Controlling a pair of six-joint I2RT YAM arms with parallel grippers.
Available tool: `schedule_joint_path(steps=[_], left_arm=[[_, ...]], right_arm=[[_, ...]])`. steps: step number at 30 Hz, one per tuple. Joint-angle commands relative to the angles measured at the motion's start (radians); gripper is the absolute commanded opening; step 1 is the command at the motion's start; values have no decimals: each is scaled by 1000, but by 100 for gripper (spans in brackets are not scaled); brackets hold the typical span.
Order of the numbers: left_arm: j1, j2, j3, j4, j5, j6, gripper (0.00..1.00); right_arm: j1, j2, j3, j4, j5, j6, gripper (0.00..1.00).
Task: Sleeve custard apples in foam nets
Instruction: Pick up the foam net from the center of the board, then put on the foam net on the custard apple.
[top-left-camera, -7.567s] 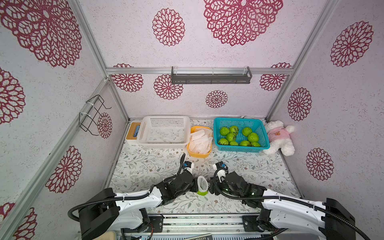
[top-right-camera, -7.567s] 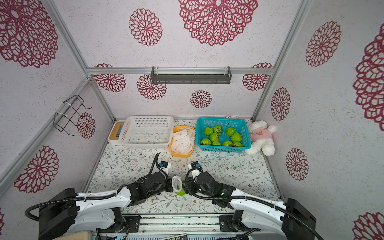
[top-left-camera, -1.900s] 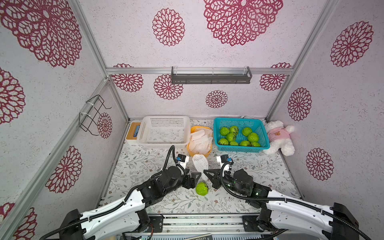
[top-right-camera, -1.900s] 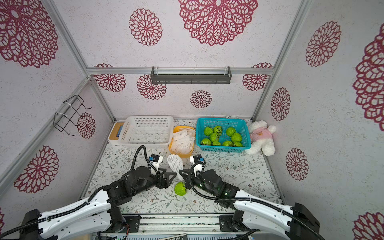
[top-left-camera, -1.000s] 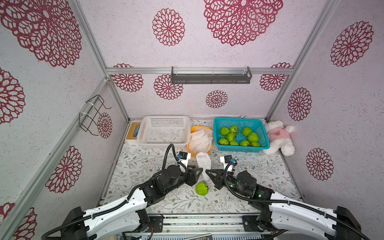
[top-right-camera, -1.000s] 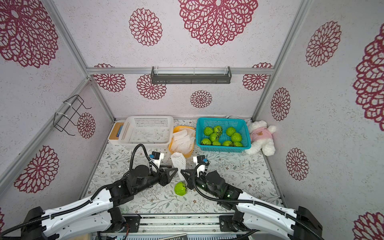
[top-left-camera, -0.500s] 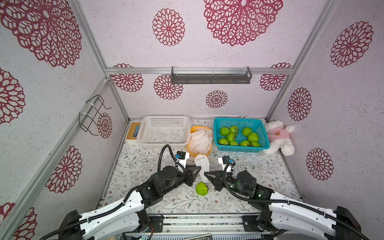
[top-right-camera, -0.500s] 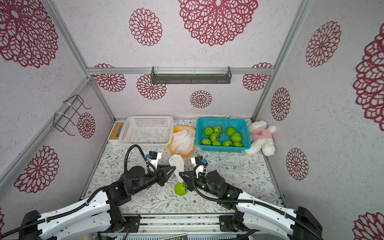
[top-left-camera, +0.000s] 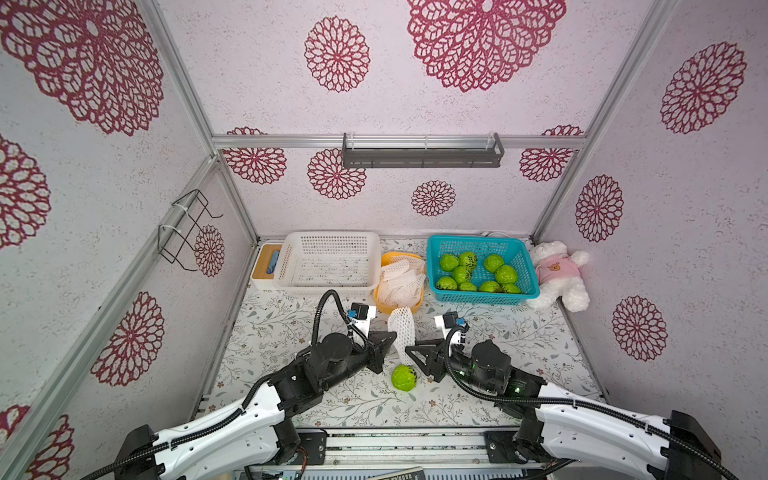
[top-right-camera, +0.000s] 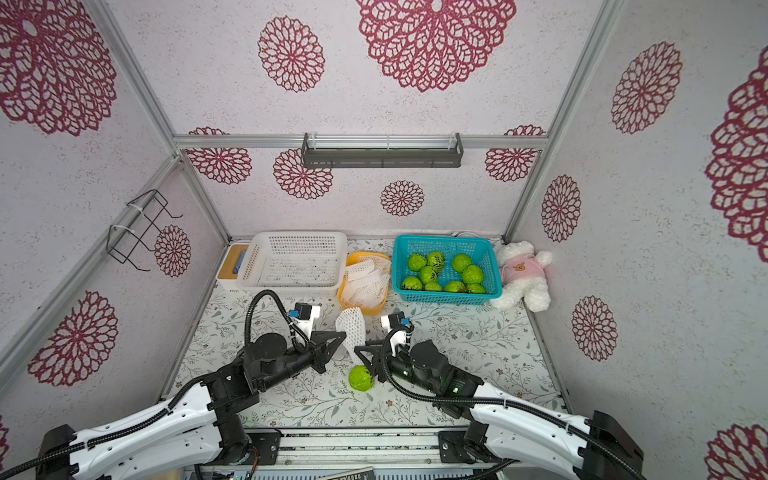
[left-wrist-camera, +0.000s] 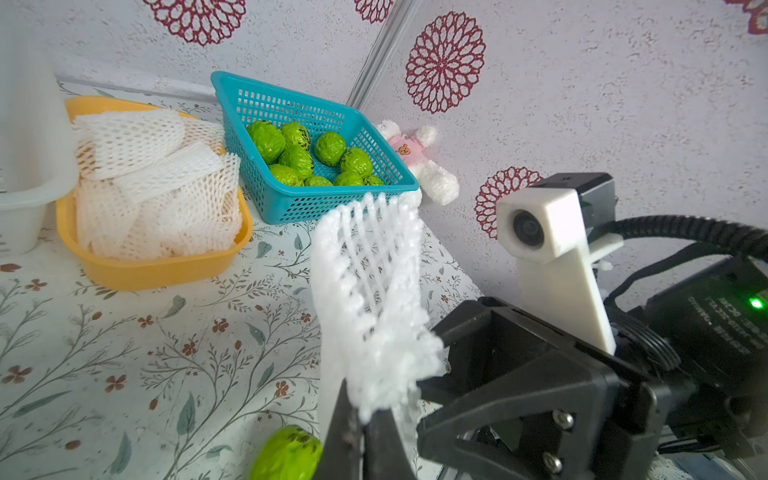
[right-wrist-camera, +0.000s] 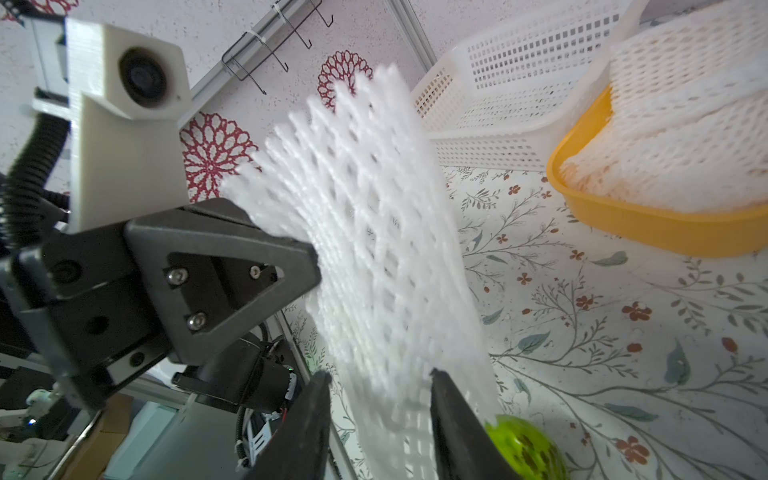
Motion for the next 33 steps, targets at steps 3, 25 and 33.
schedule_joint_path(steps=[3,25,33], left_arm=[[1,-23,-30,-18,-23,14,0],[-54,198,-103,186,-156,100,0],[-80,185,-105,116,-157,79,0]], right_arm=[[-12,-22,3,-6,28,-34,53],[-30,-23,-98,-33,79,-69,55],[-30,-21,-121,-38,86,-64,55]])
